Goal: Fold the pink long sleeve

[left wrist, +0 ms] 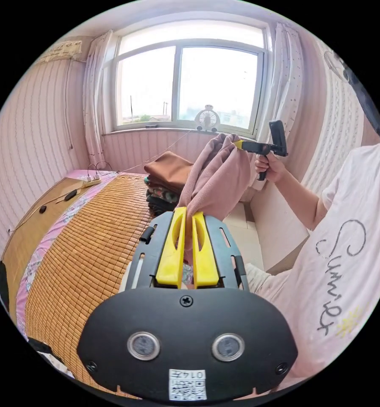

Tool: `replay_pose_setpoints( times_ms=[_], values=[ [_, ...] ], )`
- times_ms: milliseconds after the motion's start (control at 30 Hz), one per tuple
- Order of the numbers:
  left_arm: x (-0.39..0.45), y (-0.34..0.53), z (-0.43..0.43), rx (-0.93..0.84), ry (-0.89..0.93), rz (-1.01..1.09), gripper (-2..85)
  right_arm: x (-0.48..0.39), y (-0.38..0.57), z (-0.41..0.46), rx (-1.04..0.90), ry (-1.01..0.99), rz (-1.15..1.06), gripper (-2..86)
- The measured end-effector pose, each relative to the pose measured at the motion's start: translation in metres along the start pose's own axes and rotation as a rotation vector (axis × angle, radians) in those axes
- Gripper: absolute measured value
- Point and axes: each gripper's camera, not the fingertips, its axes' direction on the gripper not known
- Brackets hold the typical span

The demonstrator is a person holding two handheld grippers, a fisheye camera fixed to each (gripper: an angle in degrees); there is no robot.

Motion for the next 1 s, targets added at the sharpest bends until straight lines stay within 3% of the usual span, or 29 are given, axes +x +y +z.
replay_pose_setpoints(
  times_ms=[133,233,400,533,667,733,833,1000],
  values=[
    [-0.017,-0.07,0.035,0.023,0.051,0.048,0.2,0.05,-0.047,-0.03,-0.073,0.122,-0.005,7.0],
    [-0.042,-0.128,0.088,-0.039,-0.018,0.073,1.6,0.117,-0.081,-0.011,-0.201,0.181,0.069,7.7],
    [-0.139,-0.155,0.206,-0.224,-0.038,-0.322,6.7,0.237,-0.07,0.049,-0.344,0.38,0.393,8.4],
    [-0.143,-0.135,0.199,-0.168,-0.052,-0.346,7.0,0.208,-0.039,0.064,-0.389,0.318,0.203,5.4],
    [-0.092,-0.114,0.186,-0.062,0.066,-0.236,5.9,0.175,-0.011,0.086,-0.387,0.472,0.076,3.0],
    [-0.072,-0.107,0.198,-0.072,0.078,-0.205,5.2,0.174,-0.007,0.102,-0.45,0.492,0.068,2.3],
    [-0.058,-0.091,0.235,-0.196,-0.059,-0.135,4.2,0.179,0.003,0.126,-0.515,0.508,0.072,1.6],
    [-0.077,-0.069,0.206,-0.064,0.023,-0.33,3.6,0.175,0.008,0.139,-0.512,0.513,0.124,1.3]
  ],
)
